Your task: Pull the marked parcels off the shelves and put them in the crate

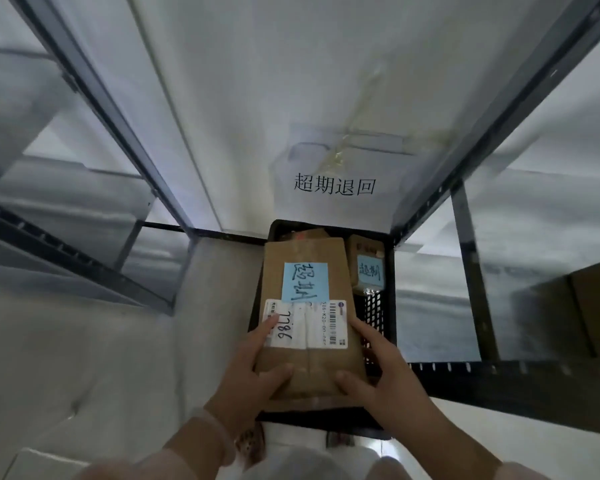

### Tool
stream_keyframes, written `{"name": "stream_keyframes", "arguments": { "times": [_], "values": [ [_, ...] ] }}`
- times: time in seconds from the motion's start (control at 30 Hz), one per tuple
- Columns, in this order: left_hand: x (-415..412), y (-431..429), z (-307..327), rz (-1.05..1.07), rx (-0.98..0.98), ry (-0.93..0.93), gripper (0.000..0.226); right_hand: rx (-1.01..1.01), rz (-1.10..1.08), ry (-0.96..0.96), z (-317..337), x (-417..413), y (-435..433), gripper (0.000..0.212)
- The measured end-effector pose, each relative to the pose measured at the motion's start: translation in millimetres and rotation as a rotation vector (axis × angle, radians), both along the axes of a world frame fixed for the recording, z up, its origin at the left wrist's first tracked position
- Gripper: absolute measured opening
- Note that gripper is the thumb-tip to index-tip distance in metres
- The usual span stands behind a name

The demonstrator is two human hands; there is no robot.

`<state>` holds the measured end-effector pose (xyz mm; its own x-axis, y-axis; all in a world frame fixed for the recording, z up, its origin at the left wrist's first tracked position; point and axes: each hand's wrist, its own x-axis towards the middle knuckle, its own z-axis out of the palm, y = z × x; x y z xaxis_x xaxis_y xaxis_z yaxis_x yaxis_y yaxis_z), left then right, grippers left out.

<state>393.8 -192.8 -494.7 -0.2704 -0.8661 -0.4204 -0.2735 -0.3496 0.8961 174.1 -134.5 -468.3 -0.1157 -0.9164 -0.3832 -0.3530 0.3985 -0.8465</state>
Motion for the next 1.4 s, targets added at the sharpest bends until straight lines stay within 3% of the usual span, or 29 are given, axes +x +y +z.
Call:
{"name": "stream_keyframes", "arguments": {
  "times": [0.27,0.47,0.73,1.0,1.17,1.4],
  "values": [
    [17,-23,-41,-0.274,0.064,0.005,0.072,0.039,-0.221,0.022,-35,25,5,0.067],
    [27,-9,-54,-0.232,0.077,-0.001,0.070,0.090,-0.273,0.030,-44,34,28,0.075],
    [4,-79,-83,-0.060,0.190,0.132,0.066,0.050,-0.230,0.137,-63,11,11,0.068],
    [-9,-124,-133,-0.098,0.141,-0.019,0.074,0.026,-0.180,0.179,-82,-6,-28,0.064],
    [-25,-133,-147,-0.200,-0.021,-0.201,0.081,-0.005,-0.103,0.244,-87,-8,-47,0.063],
    [-29,-137,-121,-0.405,-0.150,-0.430,0.089,-0.017,-0.033,0.391,-73,-8,-47,0.069]
  ]
}}
